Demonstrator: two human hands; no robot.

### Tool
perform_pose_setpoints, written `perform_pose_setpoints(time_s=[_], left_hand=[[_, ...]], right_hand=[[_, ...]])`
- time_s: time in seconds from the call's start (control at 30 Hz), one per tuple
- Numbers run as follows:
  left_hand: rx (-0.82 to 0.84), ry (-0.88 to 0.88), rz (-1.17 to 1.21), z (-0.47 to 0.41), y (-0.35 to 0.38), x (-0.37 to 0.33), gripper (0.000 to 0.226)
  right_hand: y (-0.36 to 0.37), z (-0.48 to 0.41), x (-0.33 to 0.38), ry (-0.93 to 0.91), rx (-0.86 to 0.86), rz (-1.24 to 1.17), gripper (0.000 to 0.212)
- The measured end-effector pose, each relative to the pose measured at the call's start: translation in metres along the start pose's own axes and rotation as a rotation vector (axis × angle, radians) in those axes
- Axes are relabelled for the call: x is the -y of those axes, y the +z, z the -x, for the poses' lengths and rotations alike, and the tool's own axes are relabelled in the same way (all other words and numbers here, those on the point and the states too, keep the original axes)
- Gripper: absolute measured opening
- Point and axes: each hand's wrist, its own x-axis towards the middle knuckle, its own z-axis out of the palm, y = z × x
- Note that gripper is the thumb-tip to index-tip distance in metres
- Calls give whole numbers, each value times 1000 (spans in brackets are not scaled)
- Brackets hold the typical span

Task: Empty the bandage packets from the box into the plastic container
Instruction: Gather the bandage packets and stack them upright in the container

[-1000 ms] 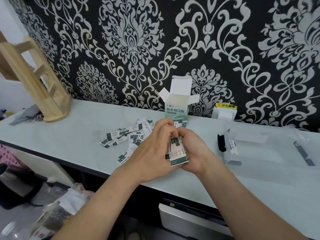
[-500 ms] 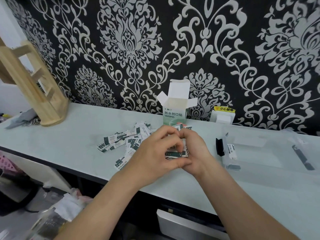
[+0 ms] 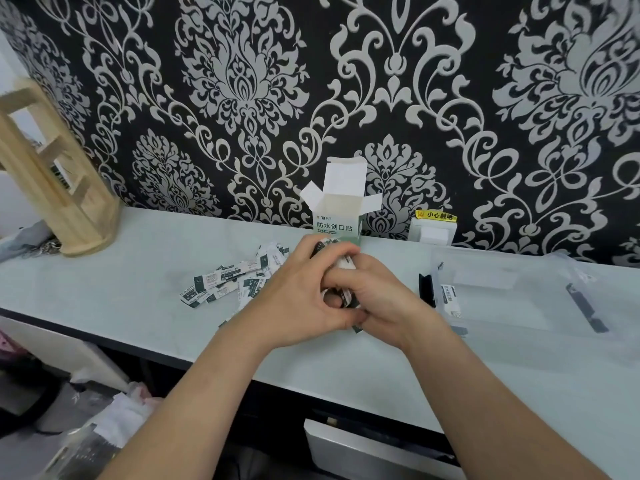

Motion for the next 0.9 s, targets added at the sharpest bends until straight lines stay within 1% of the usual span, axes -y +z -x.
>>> perform_pose_setpoints(time_s=[0.07, 0.13, 0.2, 0.23, 0.3, 0.37, 0.43, 0.47, 0.5, 0.57, 0.6, 0.63, 0.67, 0.7, 0.73, 0.77, 0.8, 0.83, 0.9], left_hand=[[-19, -23, 65, -1, -1, 0, 81], [-39, -6, 122, -2, 1, -2, 83], [-82, 8, 137, -2, 4, -3, 81], [-110, -4, 137, -2, 3, -3, 79], [-151, -55, 121, -3, 1, 0, 76], [-143, -33, 35, -1, -1, 2, 73], [-124, 55, -30, -1, 3, -2, 72], [-109, 75, -18, 0, 2, -5, 71], [-82, 67, 38, 0, -1, -8, 71], [25, 1, 279, 1, -12, -10, 68], [69, -20, 452, 0, -19, -9, 63], [69, -26, 624, -1, -23, -8, 54], [14, -38, 742, -2, -24, -8, 42], [-74, -55, 769, -4, -23, -8, 30], [-167, -71, 708, -7, -20, -10, 24], [-236, -81, 607, -10, -16, -12, 23], [-269, -97, 529, -11, -11, -13, 25], [-282, -115, 488, -13, -8, -14, 27], [-293, -153, 486, -15, -7, -14, 27]], right_hand=[[2, 1, 1, -17, -33, 34, 34], [3, 0, 0, -46, -43, 79, 44], [3, 0, 0, -67, -50, 134, 49], [2, 1, 1, -78, -33, 150, 46], [-2, 4, 4, -59, 35, 195, 27], [-4, 7, 6, 30, 63, 231, 13], [-4, 9, 8, 69, 21, 276, 17], [-4, 10, 9, 44, -16, 324, 20], [-4, 10, 10, 2, -58, 377, 23], [-4, 10, 12, -123, -127, 500, 25], [-5, 10, 13, -198, -154, 583, 19], [-6, 9, 13, -257, -179, 669, 12], [-6, 9, 14, -300, -206, 736, 8], [-5, 9, 14, -333, -233, 782, 7], [-3, 10, 14, -354, -259, 822, 7], [-1, 11, 14, -368, -277, 863, 6], [2, 12, 14, -374, -288, 902, 6], [3, 14, 14, -371, -297, 927, 8], [4, 17, 16, -345, -315, 947, 18]])
